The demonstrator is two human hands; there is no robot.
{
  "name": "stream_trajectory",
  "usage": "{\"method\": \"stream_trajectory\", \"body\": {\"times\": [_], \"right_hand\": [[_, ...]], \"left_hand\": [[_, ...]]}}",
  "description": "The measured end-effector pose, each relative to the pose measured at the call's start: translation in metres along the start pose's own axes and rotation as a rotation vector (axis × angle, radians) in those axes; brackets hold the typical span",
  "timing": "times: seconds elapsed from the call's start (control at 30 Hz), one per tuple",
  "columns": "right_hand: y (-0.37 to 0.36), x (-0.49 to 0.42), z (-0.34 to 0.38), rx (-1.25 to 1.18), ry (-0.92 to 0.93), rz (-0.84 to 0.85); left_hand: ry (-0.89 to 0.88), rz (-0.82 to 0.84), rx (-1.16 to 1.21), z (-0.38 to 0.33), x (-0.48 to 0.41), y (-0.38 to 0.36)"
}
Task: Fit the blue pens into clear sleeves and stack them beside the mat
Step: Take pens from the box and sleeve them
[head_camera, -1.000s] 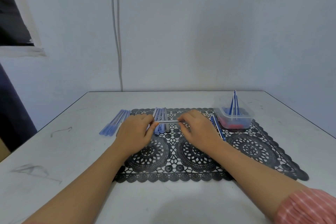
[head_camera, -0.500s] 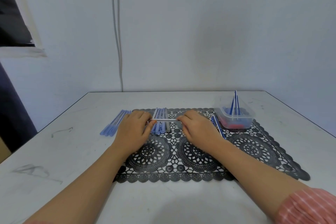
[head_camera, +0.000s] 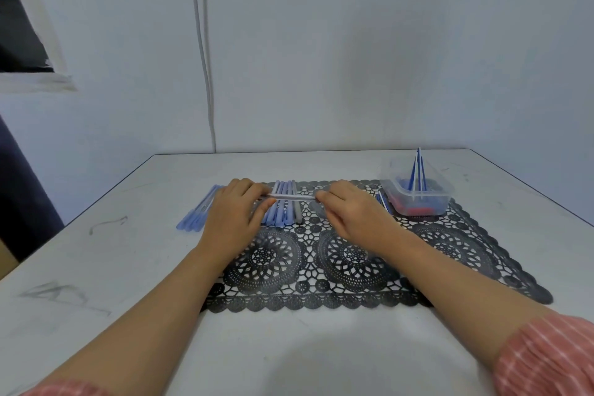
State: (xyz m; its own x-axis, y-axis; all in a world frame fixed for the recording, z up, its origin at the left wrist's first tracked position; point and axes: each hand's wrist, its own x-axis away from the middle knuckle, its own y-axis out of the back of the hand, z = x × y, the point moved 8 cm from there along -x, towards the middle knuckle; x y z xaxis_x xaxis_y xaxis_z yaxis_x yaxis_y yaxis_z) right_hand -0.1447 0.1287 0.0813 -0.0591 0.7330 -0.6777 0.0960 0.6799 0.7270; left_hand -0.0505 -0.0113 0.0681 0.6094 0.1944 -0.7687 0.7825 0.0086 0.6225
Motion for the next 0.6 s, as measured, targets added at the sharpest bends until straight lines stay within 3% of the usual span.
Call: {"method": "stream_trajectory", "body": {"times": [0.27, 0.4, 0.6], "right_hand": [[0.007, 0.001, -0.012, -0.091, -0.047, -0.119], [0.001, 0.004, -0.021, -0.130, -0.096, -0.074], [-0.005, 0.009, -0.039, -0.388, -0.353, -0.074]], "left_hand": [[0.007, -0.037, 0.064, 0.000, 0.000, 0.003], [0.007, -0.047, 0.083, 0.000, 0.000, 0.002], [0.045, -0.057, 0.106, 0.006, 0.002, 0.002]]}}
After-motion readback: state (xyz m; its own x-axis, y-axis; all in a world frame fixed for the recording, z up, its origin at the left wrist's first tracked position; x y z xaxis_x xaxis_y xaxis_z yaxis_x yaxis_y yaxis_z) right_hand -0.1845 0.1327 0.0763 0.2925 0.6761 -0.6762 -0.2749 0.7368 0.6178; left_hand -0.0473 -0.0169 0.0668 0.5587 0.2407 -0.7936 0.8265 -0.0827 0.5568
